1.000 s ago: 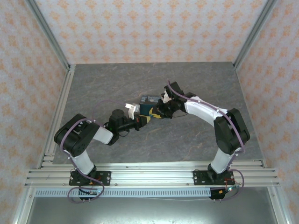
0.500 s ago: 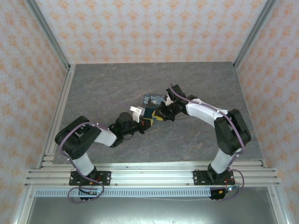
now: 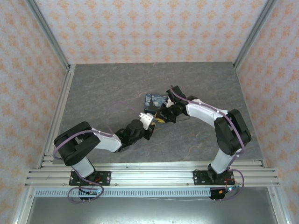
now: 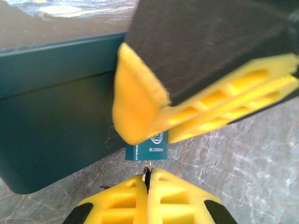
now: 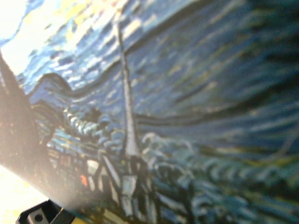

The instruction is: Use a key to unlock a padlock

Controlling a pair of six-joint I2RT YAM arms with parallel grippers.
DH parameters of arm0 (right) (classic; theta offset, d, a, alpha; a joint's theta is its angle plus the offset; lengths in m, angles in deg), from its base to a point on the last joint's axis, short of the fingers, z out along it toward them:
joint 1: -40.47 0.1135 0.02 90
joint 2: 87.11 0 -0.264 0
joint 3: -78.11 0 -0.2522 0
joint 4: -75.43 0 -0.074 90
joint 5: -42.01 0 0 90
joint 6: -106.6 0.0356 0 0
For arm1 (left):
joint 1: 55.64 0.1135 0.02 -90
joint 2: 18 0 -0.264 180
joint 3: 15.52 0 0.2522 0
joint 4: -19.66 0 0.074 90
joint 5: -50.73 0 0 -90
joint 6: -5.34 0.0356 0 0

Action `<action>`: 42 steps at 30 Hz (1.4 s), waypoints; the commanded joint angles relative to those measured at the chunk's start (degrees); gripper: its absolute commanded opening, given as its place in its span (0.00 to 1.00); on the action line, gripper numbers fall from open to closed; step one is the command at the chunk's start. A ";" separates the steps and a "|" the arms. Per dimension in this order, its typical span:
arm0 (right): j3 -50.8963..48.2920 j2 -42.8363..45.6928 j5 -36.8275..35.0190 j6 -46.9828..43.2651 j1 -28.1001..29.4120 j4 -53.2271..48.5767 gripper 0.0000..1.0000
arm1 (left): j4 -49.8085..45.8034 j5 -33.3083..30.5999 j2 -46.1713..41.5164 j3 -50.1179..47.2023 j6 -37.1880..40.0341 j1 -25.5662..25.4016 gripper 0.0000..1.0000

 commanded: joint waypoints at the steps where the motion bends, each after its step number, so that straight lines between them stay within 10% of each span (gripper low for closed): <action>1: 0.48 -0.63 5.86 2.31 1.12 3.31 0.00 | -2.02 -0.84 -0.15 3.88 10.78 -6.92 0.00; 16: 2.15 -4.11 7.55 -0.88 1.03 -4.59 0.00 | -9.25 -19.21 10.59 11.78 30.41 -18.50 0.00; 42: -1.23 -5.30 7.70 2.34 1.03 -2.05 0.00 | -9.39 -25.08 13.57 12.27 28.49 -18.82 0.00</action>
